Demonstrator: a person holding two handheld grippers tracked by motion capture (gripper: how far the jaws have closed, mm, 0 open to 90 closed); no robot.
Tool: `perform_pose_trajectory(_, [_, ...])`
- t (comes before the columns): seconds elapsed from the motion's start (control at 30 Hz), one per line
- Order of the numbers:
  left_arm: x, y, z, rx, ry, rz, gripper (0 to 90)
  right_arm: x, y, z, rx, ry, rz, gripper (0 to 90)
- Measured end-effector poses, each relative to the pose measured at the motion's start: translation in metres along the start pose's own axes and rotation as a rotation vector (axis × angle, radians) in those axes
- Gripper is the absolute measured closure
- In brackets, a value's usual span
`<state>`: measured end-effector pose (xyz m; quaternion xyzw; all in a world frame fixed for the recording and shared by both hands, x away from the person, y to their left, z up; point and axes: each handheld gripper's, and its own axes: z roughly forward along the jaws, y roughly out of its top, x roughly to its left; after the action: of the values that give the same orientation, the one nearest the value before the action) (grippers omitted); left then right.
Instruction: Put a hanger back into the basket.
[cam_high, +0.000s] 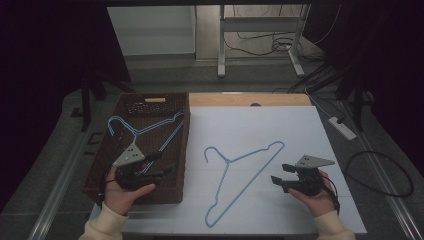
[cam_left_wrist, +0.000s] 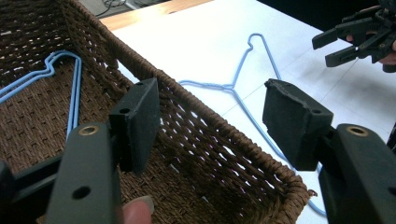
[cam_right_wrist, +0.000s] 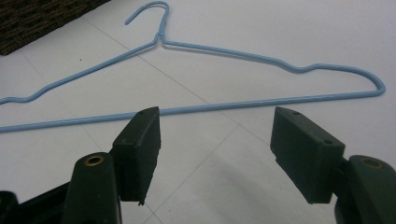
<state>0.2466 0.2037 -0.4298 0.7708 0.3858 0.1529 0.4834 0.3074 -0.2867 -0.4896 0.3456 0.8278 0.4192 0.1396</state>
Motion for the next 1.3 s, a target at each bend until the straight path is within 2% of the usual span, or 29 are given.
perform_pose_trajectory(0.27, [0.000,-0.003,0.004,0.008,-0.014,0.007,36.4,0.008,0.005,0.006,0.033,0.049,0.009,39.6])
perform_pose_trajectory(0.43, [0.000,-0.004,0.005,0.007,-0.019,0.002,36.2,0.012,0.011,0.011,0.069,0.057,-0.004,43.4])
perform_pose_trajectory(0.53, [-0.001,-0.004,0.006,0.014,-0.028,0.008,36.4,0.014,0.020,0.022,0.094,0.080,-0.005,55.8])
perform_pose_trajectory(0.57, [-0.001,-0.004,0.006,0.014,-0.028,0.008,36.4,0.014,0.020,0.022,0.094,0.080,-0.005,55.8])
perform_pose_trajectory(0.6, [-0.002,-0.004,0.006,0.012,-0.029,0.008,36.5,0.015,0.028,0.030,0.118,0.088,-0.004,67.5])
perform_pose_trajectory(0.63, [-0.002,-0.004,0.006,0.011,-0.030,0.008,36.5,0.015,0.028,0.030,0.118,0.088,-0.004,67.5])
perform_pose_trajectory(0.77, [-0.006,-0.004,0.008,0.011,-0.033,0.015,36.4,0.022,0.040,0.049,0.191,0.090,-0.011,90.0])
perform_pose_trajectory(0.9, [-0.006,-0.005,0.011,0.018,-0.036,0.017,36.3,0.033,0.048,0.070,0.261,0.129,-0.030,90.0])
perform_pose_trajectory(1.03, [-0.007,-0.006,0.011,0.023,-0.039,0.018,36.3,0.041,0.050,0.086,0.320,0.122,-0.070,90.0])
perform_pose_trajectory(1.13, [-0.008,-0.006,0.011,0.021,-0.038,0.021,36.2,0.043,0.048,0.089,0.356,0.113,-0.079,90.0])
perform_pose_trajectory(1.3, [-0.008,-0.006,0.012,0.023,-0.037,0.022,36.2,0.046,0.043,0.087,0.371,0.130,-0.078,90.0])
